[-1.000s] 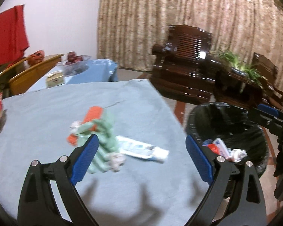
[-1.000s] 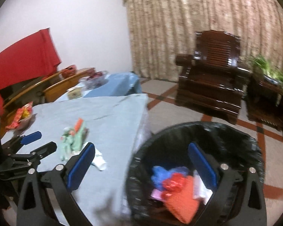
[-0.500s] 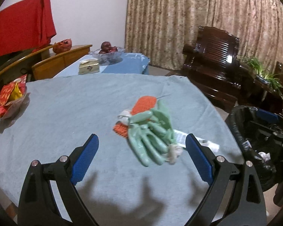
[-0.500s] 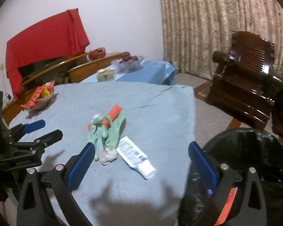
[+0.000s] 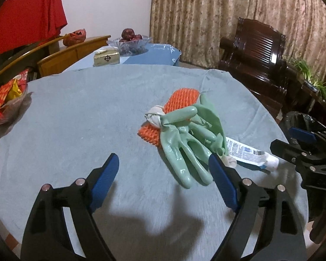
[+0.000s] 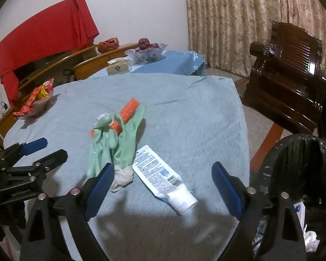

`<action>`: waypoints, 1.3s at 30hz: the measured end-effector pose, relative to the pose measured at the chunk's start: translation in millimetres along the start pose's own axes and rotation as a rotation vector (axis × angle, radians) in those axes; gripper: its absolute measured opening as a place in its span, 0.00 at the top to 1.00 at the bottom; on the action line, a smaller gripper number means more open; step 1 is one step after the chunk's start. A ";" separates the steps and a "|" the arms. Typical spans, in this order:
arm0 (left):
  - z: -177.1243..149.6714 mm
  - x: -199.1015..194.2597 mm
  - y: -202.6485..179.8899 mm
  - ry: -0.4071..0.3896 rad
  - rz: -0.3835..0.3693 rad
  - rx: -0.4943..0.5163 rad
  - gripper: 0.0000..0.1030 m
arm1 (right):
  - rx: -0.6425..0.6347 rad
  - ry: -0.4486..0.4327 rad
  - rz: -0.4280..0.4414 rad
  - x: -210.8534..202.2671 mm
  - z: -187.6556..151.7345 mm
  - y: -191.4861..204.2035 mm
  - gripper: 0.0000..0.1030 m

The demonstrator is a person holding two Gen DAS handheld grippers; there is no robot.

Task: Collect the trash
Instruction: 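Grasp one green rubber glove with the left gripper and lift it, then grasp the other green glove by its cuff with the right gripper while the left holds its glove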

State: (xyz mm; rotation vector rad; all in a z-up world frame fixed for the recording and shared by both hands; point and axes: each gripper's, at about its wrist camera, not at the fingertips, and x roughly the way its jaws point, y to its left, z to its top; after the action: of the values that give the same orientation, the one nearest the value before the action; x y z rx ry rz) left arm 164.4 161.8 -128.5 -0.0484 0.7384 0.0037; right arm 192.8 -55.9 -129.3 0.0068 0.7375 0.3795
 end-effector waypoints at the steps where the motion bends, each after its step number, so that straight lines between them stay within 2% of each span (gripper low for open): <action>1: 1.7 6.0 -1.4 0.005 -0.002 -0.001 0.21 | -0.002 0.002 -0.001 1.6 0.8 -0.8 0.17; 11: 10.8 58.1 -8.6 0.067 0.018 -0.028 0.32 | 0.007 0.013 -0.020 8.6 4.7 -9.0 0.18; 13: 11.0 65.3 -9.8 0.089 0.000 -0.035 0.32 | 0.009 0.015 -0.021 9.3 5.1 -11.0 0.18; 15: 10.0 68.4 -11.0 0.100 -0.012 -0.040 0.38 | 0.011 0.017 -0.022 10.2 5.6 -12.0 0.18; 17: 8.5 71.7 -12.9 0.115 -0.036 -0.041 0.59 | 0.011 0.020 -0.022 10.9 5.6 -12.3 0.18; 19: 5.8 73.7 -15.1 0.128 -0.045 -0.032 0.70 | 0.011 0.021 -0.018 11.5 6.0 -11.7 0.18; 25: 4.1 67.7 -11.3 0.114 -0.060 -0.046 0.87 | -0.004 0.022 -0.002 13.2 7.6 -3.5 0.19; 33: 8.7 35.7 1.3 0.059 -0.097 -0.068 0.89 | -0.025 0.019 0.022 18.9 12.2 11.6 0.19; 39: -5.8 22.3 17.9 0.073 -0.078 -0.037 0.89 | -0.038 0.038 0.042 31.4 13.3 22.3 0.20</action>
State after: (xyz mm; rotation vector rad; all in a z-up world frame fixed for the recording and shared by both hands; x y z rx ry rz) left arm 176.7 179.1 -148.5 -0.1130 0.8086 -0.0586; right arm 215.2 -22.8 -136.9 -0.0210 0.7687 0.4351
